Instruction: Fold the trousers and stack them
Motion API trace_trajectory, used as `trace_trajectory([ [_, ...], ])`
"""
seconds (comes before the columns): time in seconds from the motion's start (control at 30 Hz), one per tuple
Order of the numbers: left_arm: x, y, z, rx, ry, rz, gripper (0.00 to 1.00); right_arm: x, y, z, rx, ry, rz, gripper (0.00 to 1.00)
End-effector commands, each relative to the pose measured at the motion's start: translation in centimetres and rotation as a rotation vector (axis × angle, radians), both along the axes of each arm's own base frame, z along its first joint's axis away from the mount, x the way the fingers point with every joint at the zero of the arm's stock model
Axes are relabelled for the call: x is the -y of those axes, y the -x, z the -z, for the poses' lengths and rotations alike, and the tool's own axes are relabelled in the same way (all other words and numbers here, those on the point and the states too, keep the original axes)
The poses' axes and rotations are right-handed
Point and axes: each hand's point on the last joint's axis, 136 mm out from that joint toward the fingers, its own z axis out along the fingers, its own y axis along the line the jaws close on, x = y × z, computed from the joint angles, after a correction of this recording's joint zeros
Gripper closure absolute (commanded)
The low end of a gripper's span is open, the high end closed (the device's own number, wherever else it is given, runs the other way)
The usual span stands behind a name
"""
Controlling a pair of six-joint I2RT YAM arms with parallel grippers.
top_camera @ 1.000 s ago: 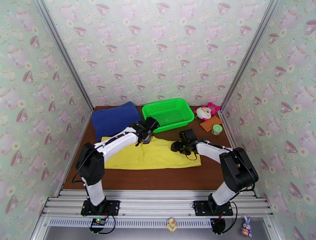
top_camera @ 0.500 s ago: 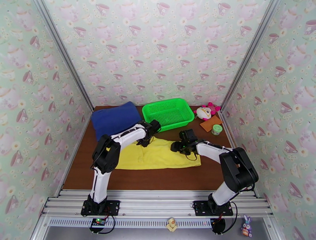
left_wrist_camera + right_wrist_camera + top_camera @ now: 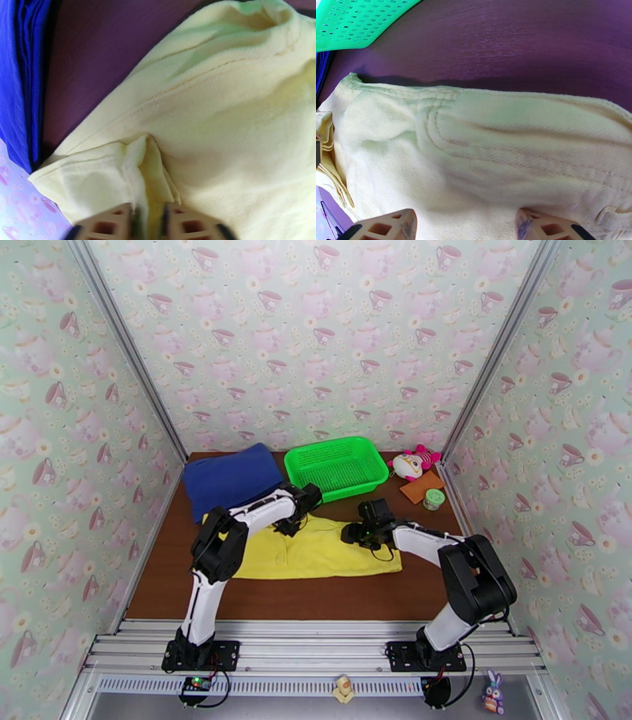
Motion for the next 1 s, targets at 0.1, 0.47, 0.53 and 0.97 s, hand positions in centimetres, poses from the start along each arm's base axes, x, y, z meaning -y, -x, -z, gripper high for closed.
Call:
trace_trajectory([
  [0.1,-1.6,0.3,-1.4,0.109,0.039,-0.112,1.00,0.1,1.1,1.0,-0.033,0.006,-0.018,0.31],
  [0.47,-2.3,-0.1,-7.4,0.691,0.489,-0.328,1.00,-0.1,1.1,1.1,-0.042,0.003,-0.023,0.31],
  [0.53,-2.1,-0.6,-7.8,0.714,0.488,-0.323,1.00,0.0,1.1,1.2,-0.044,0.005,-0.021,0.31],
  [0.97,1.9,-1.1,-7.8,0.724,0.633,-0.166,0.35,0.2,1.7,1.6,-0.050,0.008,-0.018,0.31],
])
